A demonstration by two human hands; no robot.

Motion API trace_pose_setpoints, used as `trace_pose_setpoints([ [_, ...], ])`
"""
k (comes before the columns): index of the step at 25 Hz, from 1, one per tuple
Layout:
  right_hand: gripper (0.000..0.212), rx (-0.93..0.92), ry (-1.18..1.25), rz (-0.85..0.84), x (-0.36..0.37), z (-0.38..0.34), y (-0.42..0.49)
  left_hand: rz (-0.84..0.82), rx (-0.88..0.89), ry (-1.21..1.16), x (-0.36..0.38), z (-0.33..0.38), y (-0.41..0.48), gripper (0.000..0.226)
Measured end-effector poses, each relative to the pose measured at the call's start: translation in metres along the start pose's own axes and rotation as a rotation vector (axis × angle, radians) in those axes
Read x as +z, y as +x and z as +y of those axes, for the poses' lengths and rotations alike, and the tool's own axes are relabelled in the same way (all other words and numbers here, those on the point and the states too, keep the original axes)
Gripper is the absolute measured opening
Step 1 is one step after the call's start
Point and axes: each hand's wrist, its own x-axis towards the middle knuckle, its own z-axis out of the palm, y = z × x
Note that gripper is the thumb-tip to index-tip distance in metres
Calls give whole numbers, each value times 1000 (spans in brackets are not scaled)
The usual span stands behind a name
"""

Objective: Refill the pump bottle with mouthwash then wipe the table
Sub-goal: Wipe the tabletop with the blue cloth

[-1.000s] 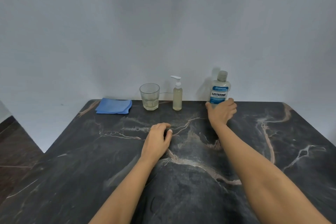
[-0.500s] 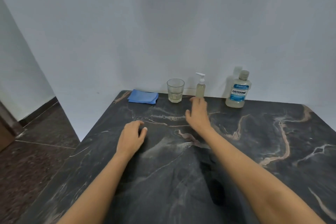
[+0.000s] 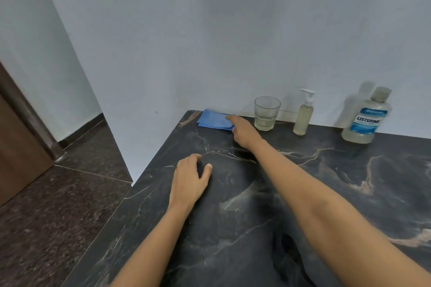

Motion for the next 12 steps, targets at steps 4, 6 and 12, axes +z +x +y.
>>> trace_pose_setpoints([
  [4, 47, 34, -148, -80, 4, 1, 21, 12, -18, -23, 3, -1, 0, 40],
  [6, 44, 18, -309, -84, 7, -2, 24, 13, -30, -28, 5, -2, 1, 44],
  [12, 21, -281, -775, -74, 3, -23, 12, 20, -34, -30, 4, -1, 0, 43],
])
